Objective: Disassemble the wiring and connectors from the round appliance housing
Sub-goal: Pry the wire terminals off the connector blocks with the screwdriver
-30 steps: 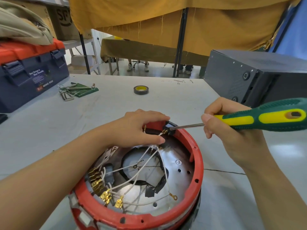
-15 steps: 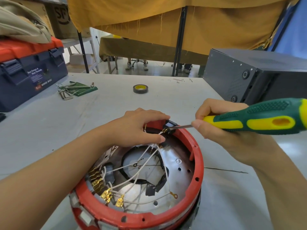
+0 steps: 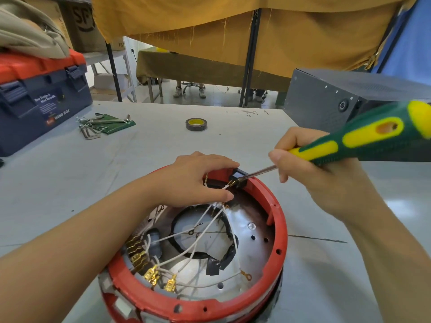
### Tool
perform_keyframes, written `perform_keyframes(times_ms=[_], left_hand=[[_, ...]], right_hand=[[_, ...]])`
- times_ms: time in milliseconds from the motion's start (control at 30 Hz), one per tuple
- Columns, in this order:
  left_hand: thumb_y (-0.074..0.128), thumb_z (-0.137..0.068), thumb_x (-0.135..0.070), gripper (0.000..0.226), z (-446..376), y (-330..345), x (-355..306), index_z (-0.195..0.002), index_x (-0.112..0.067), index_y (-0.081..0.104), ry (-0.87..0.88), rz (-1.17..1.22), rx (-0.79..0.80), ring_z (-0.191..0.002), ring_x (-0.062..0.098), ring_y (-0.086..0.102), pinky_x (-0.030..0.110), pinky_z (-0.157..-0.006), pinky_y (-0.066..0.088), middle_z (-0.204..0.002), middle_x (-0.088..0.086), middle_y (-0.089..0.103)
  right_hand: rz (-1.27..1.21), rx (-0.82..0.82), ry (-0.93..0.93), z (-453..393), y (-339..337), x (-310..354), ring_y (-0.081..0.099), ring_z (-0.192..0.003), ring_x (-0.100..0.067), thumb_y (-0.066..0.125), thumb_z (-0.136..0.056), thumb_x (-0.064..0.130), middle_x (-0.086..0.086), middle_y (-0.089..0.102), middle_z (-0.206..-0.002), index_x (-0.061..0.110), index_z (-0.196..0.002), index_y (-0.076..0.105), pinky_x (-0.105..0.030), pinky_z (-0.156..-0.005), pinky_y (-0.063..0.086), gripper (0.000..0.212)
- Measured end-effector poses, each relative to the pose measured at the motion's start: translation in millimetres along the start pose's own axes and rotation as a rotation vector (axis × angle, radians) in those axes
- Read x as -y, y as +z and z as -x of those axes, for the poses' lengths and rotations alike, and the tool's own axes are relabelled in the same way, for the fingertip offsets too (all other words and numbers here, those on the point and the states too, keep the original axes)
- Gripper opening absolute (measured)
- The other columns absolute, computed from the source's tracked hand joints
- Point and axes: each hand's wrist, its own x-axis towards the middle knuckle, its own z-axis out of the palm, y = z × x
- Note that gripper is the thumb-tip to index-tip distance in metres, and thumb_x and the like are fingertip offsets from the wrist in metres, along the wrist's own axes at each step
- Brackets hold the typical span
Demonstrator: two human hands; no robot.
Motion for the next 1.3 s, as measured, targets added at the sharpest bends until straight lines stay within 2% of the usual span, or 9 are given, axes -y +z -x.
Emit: perform_keyframes(times_ms=[167,333,533,667,833,1000,1100,1200,1300], left_hand=[[0.06,-0.084,-0.054,0.06,0.0,-1.2,0.0,-0.137,-0.049,0.033,0.005,0.002,0.012,-0.13,0.005,0.029,0.034,-0.113,0.022,-0.143,-0.026,0.036],[0.06,-0.084,-0.052,0.06,0.4,-0.7,-0.9,-0.138,-0.048,0.034,0.004,0.003,-0.001,-0.13,0.004,0.029,0.032,-0.112,0.023,-0.142,-0.026,0.037],[0.06,-0.084,-0.05,0.059,0.6,-1.3,-1.7,-0.137,-0.048,0.034,0.002,0.0,0.0,-0.128,0.004,0.031,0.032,-0.111,0.025,-0.141,-0.026,0.038],[0.06,-0.084,-0.049,0.058,2.0,-1.7,-3.4,-0.136,-0.048,0.035,-0.004,0.012,-0.001,-0.127,0.004,0.032,0.032,-0.11,0.026,-0.139,-0.026,0.039],[0.06,-0.084,-0.049,0.058,3.3,-2.5,-4.8,-0.136,-0.049,0.035,-0.02,0.025,0.003,-0.125,0.003,0.031,0.028,-0.108,0.025,-0.123,-0.032,0.037],[0.06,-0.085,-0.048,0.057,3.3,-2.4,-5.8,-0.136,-0.048,0.035,-0.024,0.027,-0.001,-0.123,0.004,0.032,0.028,-0.106,0.027,-0.12,-0.031,0.038],[0.06,-0.085,-0.048,0.058,3.4,-2.3,-5.7,-0.137,-0.048,0.035,-0.023,0.023,0.0,-0.124,0.004,0.032,0.027,-0.106,0.027,-0.124,-0.03,0.039],[0.06,-0.085,-0.048,0.057,3.1,-2.1,-4.6,-0.137,-0.048,0.034,-0.023,0.027,0.001,-0.124,0.004,0.032,0.028,-0.106,0.027,-0.133,-0.026,0.041],[0.06,-0.085,-0.048,0.057,2.7,-1.8,-4.4,-0.136,-0.048,0.035,-0.021,0.03,-0.001,-0.124,0.005,0.033,0.03,-0.107,0.028,-0.135,-0.025,0.042]], right_hand=[[-0.205,-0.05,0.068,-17.1,-8.2,-14.7,0.05,-0.048,-0.011,0.059,-0.08,0.014,0.007,0.049,-0.048,0.017,-0.057,0.055,-0.016,-0.055,0.042,0.024],[-0.358,-0.123,0.176,-13.2,-12.7,-32.9,0.045,-0.047,-0.01,0.065,-0.074,0.017,0.002,0.047,-0.053,0.021,-0.053,0.058,-0.029,-0.052,0.04,0.022],[-0.545,-0.168,0.237,-8.9,-8.7,-41.6,0.042,-0.046,-0.008,0.056,-0.077,0.01,0.003,0.049,-0.055,0.021,-0.051,0.059,-0.022,-0.044,0.041,0.029],[-0.504,-0.188,0.189,-6.7,-11.0,-40.4,0.042,-0.046,-0.007,0.062,-0.074,0.013,0.004,0.049,-0.056,0.022,-0.051,0.059,-0.02,-0.045,0.04,0.024],[-0.383,-0.192,0.099,-2.4,-14.0,-35.2,0.045,-0.046,-0.009,0.061,-0.072,0.028,0.007,0.049,-0.054,0.023,-0.054,0.06,-0.02,-0.049,0.041,0.018],[-0.267,-0.133,0.068,0.0,-7.0,-29.8,0.048,-0.045,-0.01,0.06,-0.074,0.033,0.005,0.048,-0.051,0.026,-0.058,0.058,-0.01,-0.052,0.037,0.018],[-0.199,-0.125,0.064,1.1,-8.0,-28.4,0.049,-0.048,-0.012,0.059,-0.076,0.037,0.003,0.05,-0.05,0.025,-0.059,0.057,-0.014,-0.055,0.038,0.02],[-0.144,-0.103,0.056,1.6,-8.5,-26.5,0.05,-0.051,-0.016,0.058,-0.078,0.038,-0.002,0.052,-0.052,0.023,-0.06,0.055,-0.025,-0.057,0.042,0.024],[-0.088,-0.086,0.039,1.4,-8.0,-24.6,0.05,-0.051,-0.018,0.057,-0.079,0.039,-0.003,0.053,-0.053,0.022,-0.061,0.055,-0.027,-0.056,0.042,0.025]])
